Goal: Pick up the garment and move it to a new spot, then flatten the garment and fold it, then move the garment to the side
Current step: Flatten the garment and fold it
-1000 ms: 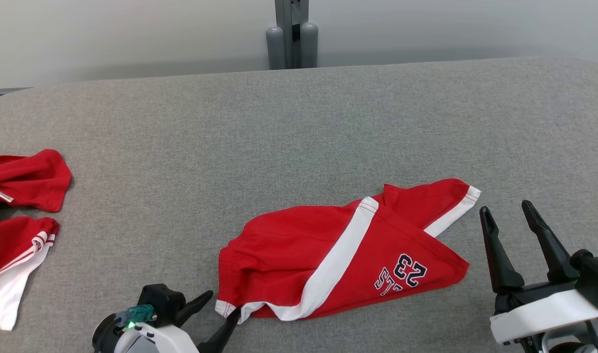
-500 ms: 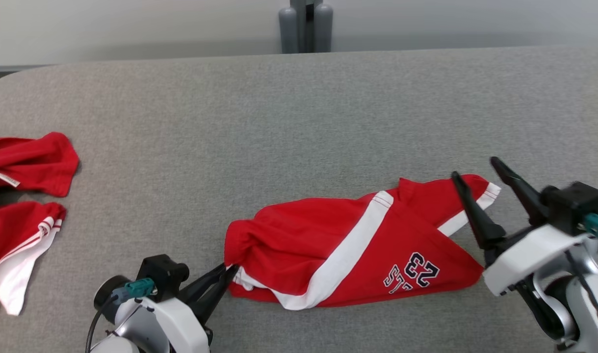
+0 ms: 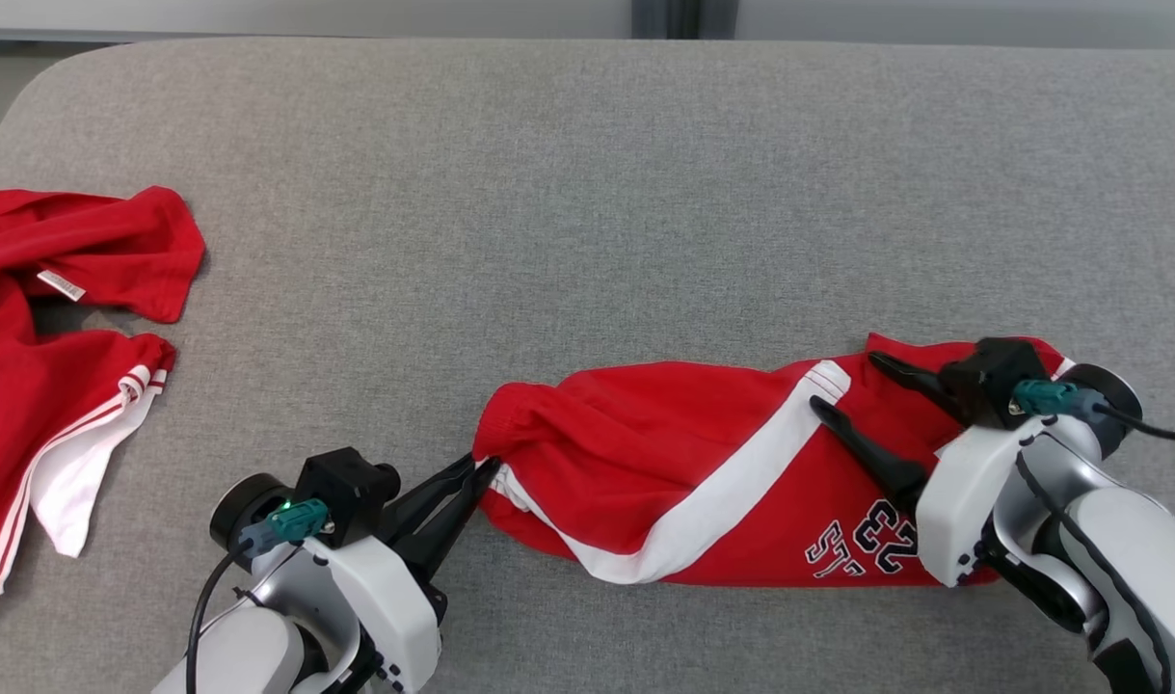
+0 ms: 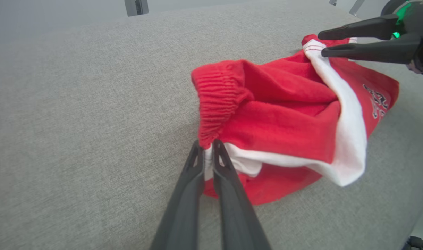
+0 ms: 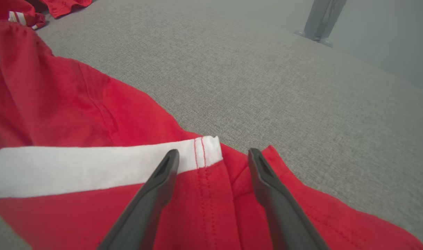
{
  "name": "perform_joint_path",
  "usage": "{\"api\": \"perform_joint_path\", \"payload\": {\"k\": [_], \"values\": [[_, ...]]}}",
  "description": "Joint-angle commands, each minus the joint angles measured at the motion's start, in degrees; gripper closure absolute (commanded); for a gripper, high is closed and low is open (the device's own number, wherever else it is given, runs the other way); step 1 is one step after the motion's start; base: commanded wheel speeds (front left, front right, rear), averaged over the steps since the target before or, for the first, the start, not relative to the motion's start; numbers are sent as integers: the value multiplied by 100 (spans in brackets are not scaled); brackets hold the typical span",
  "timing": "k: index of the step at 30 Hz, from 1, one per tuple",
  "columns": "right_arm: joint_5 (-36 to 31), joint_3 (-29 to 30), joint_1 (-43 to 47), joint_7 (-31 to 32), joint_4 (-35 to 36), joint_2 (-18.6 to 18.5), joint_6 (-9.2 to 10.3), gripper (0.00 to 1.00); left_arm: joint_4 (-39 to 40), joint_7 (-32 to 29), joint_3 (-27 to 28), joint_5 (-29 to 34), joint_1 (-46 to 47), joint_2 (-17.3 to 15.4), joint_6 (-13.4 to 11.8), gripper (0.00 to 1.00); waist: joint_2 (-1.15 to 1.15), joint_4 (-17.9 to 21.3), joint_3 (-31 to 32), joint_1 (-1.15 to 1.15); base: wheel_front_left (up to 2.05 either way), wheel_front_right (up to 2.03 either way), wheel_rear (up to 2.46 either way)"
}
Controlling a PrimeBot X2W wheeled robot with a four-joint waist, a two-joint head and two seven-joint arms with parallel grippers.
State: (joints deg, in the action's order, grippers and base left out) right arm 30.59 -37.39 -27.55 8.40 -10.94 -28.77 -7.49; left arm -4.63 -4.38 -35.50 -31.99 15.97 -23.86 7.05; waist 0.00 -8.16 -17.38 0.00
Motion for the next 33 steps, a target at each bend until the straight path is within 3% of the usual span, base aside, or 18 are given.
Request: {"api": "perform_joint_path", "payload": {"k": [1,2,3,5,6,13,16,20,27,33], "values": [[116,-169,-155,-30,-114,-65,-1,0,-43,57,2,16,138,23,25,100,0,-38,-48,0,0,0,0],[173,-283,-223,-50,-193,-89,-1,0,-52,88,0,16,155,32,26,100,0,-51,-60,0,0,0,0],[256,-369,-286,-85,-236,-106,-1,39,-71,103,-7,17,167,37,26,100,0,-66,-69,0,0,0,0],[379,-512,-396,-164,-330,-152,-1,83,-101,167,15,21,197,53,0,100,0,-89,-73,0,0,0,0],[432,-560,-424,-203,-376,-172,0,100,-114,205,29,30,209,63,-31,100,0,-97,-71,0,0,0,0],[664,-292,-432,-932,-351,-172,0,100,-13,549,232,69,140,136,-331,100,0,-71,13,0,0,0,0],[645,303,-315,-1729,-347,-75,0,100,285,741,398,90,86,184,-580,100,0,31,135,0,0,0,0],[516,934,-152,-2168,-275,163,-1,100,552,855,575,113,78,202,-827,100,0,131,260,0,0,0,0],[-150,2328,379,-2364,569,808,-1,100,1307,1039,923,177,110,347,-1397,100,0,437,559,0,0,0,0],[-585,3036,835,-2361,1400,1281,-1,100,1908,1017,1008,155,146,402,-1594,100,0,632,783,0,0,0,0]]}}
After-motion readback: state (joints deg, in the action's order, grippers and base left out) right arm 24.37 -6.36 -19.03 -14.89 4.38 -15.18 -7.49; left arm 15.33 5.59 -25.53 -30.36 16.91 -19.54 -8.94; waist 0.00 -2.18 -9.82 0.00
